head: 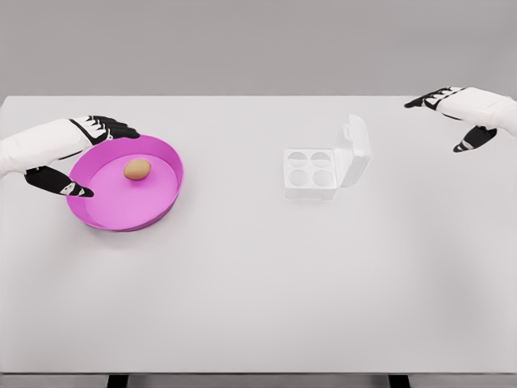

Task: Pack egg into the box and close the box lid

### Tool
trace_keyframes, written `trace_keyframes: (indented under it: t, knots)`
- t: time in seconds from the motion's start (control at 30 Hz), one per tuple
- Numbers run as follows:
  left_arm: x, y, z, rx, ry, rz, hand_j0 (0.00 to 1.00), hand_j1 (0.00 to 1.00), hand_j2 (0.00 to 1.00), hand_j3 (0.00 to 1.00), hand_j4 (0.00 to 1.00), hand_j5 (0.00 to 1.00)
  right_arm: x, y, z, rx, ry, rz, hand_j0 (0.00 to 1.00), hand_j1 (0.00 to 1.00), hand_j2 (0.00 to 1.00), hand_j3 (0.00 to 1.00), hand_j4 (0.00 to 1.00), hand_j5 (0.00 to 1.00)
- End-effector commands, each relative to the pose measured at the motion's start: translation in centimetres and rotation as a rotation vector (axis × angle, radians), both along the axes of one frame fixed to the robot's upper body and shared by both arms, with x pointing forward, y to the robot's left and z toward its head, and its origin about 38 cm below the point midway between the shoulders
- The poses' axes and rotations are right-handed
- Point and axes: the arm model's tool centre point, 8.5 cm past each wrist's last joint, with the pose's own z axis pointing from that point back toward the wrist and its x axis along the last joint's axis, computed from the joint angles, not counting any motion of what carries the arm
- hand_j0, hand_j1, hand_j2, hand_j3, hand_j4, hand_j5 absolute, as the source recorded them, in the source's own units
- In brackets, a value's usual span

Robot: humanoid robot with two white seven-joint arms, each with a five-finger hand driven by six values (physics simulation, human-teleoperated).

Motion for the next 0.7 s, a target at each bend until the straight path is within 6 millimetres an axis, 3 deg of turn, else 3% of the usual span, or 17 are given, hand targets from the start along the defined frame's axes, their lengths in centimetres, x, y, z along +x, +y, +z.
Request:
trace_keyframes:
  t: [0.0, 0.13, 0.23, 0.37, 0.5, 0.57, 0.67]
  knots:
    - [0.1, 0.3, 0.0, -0.006, 0.004, 0.009, 1.0, 1.0, 1.0, 1.0, 1.0, 1.0, 0.0, -0.1, 0.1, 0.005, -0.002, -0.004, 1.0, 1.0, 1.0, 1.0, 1.0, 1.0]
    - [0.1, 0.2, -0.3, -0.001, 0.009, 0.009, 1.0, 1.0, 1.0, 1.0, 1.0, 1.0, 0.1, 0.0, 0.5, 0.0, -0.003, -0.001, 1.0, 1.0, 1.0, 1.0, 1.0, 1.0]
    - [0.2, -0.7, -0.9, -0.018, 0.01, 0.0, 1.0, 1.0, 1.0, 1.0, 1.0, 1.0, -0.2, -0.1, -0.7, -0.045, 0.057, 0.005, 1.0, 1.0, 1.0, 1.0, 1.0, 1.0]
    - [1.1, -0.7, -1.4, -0.055, 0.022, 0.019, 1.0, 1.0, 1.0, 1.0, 1.0, 1.0, 0.1, -0.3, 0.2, -0.025, 0.041, -0.004, 1.0, 1.0, 1.0, 1.0, 1.0, 1.0]
    - [1.8, -0.9, -0.4, -0.133, 0.013, 0.014, 1.0, 1.0, 1.0, 1.0, 1.0, 1.0, 0.1, -0.5, 0.5, -0.036, 0.035, -0.006, 1.0, 1.0, 1.0, 1.0, 1.0, 1.0]
    - [1.8, -1.1, -0.2, -0.143, 0.012, 0.005, 1.0, 1.0, 1.0, 1.0, 1.0, 1.0, -0.5, -2.9, 0.2, -0.061, 0.049, -0.059, 1.0, 1.0, 1.0, 1.0, 1.0, 1.0]
    - [1.9, -1.8, -0.8, -0.159, 0.039, -0.014, 0.96, 0.96, 0.96, 0.96, 0.96, 0.96, -0.8, -3.6, 0.2, -0.062, 0.052, -0.07, 1.0, 1.0, 1.0, 1.0, 1.0, 1.0]
